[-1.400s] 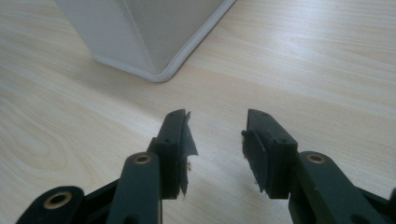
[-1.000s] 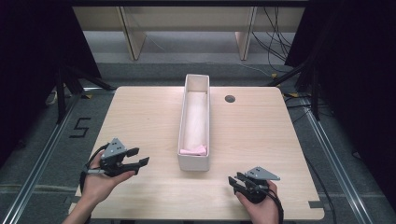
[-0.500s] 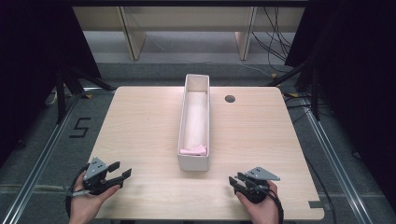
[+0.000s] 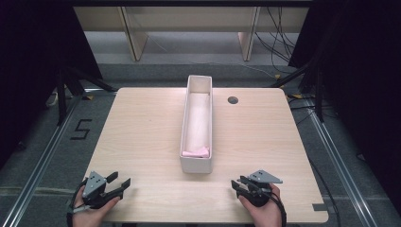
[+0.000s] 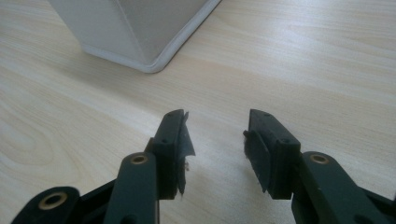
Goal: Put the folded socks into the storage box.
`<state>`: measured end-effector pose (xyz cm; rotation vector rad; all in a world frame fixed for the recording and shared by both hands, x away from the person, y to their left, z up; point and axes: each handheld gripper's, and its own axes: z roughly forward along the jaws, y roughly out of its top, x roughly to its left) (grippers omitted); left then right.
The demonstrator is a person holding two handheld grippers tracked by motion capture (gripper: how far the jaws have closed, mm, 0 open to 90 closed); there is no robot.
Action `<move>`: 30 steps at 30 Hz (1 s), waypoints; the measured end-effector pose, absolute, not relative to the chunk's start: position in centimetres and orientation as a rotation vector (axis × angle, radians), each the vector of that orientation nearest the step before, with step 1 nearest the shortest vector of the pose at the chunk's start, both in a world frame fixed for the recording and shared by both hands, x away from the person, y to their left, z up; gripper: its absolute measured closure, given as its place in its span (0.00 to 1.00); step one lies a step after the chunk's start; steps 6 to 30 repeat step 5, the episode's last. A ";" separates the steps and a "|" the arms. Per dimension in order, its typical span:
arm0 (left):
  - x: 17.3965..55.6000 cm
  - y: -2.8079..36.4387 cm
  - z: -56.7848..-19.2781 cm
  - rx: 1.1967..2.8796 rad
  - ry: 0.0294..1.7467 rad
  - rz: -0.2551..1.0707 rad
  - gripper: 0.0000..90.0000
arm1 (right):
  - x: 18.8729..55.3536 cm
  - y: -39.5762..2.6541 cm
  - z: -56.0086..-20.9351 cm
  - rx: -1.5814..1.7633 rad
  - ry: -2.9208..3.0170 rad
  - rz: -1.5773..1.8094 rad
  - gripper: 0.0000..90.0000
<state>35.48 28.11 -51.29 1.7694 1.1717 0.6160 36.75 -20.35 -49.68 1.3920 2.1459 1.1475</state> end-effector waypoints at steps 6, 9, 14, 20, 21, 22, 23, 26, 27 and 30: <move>35.4 28.0 -51.4 1.753 1.153 0.629 0.44 | 36.7 -20.4 -49.7 1.407 2.158 1.176 0.63; 35.4 28.0 -51.4 1.753 1.153 0.629 0.44 | 36.7 -20.4 -49.7 1.407 2.158 1.176 0.63; 35.4 28.0 -51.4 1.753 1.153 0.629 0.44 | 36.7 -20.4 -49.7 1.407 2.158 1.176 0.63; 35.4 28.0 -51.4 1.753 1.153 0.629 0.44 | 36.7 -20.4 -49.7 1.407 2.158 1.176 0.63; 35.4 28.0 -51.4 1.753 1.153 0.629 0.44 | 36.7 -20.4 -49.7 1.407 2.158 1.176 0.63; 35.4 28.0 -51.4 1.753 1.153 0.629 0.44 | 36.7 -20.4 -49.7 1.407 2.158 1.176 0.63; 35.4 28.0 -51.4 1.753 1.153 0.629 0.44 | 36.7 -20.4 -49.7 1.407 2.158 1.176 0.63; 35.4 28.0 -51.4 1.753 1.153 0.629 0.44 | 36.7 -20.4 -49.7 1.407 2.158 1.176 0.63; 35.4 28.0 -51.4 1.753 1.153 0.629 0.44 | 36.7 -20.4 -49.7 1.407 2.158 1.176 0.63; 35.4 28.0 -51.4 1.753 1.153 0.629 0.44 | 36.7 -20.4 -49.7 1.407 2.158 1.176 0.63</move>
